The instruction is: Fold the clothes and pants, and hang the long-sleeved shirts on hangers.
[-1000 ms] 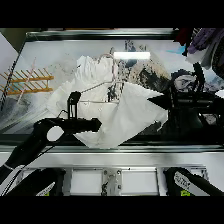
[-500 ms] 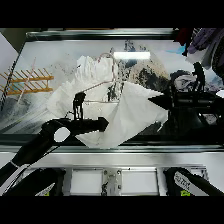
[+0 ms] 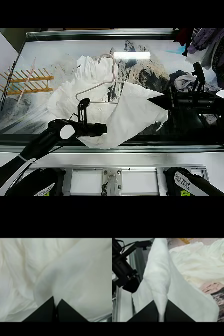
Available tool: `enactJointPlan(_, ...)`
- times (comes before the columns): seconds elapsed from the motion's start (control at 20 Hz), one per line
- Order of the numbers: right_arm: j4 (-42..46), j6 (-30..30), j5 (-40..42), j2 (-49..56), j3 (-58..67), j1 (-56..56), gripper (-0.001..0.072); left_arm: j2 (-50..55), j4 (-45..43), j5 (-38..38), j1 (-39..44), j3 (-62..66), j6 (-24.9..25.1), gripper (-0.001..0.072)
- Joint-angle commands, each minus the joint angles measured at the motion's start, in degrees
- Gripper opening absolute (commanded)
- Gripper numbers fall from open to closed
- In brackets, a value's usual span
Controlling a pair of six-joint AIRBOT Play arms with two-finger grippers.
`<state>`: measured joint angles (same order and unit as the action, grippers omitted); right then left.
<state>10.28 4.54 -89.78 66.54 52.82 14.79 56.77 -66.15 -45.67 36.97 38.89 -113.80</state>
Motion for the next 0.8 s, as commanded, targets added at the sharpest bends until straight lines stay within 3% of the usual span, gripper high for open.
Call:
enactJointPlan(0.0,-0.1,0.0,-0.2,-0.4,0.0,0.0,0.0012,2.1,0.1,-0.8,-1.7,0.0,0.2,0.0015)
enactJointPlan(0.15,-1.8,0.1,-0.9,-1.4,0.0,0.0,0.0011,-2.1,-0.3,-1.5,-8.0,0.0,1.6,0.0015)
enactJointPlan(0.4,-4.7,1.7,-2.9,-2.2,0.0,0.0,0.0011,-4.1,-0.3,-8.7,-19.4,0.0,8.7,0.0015)
enactJointPlan(0.75,0.9,3.3,-3.7,-2.6,0.0,-0.1,0.001,-2.4,-0.2,-9.3,-26.8,1.2,12.2,0.0015)
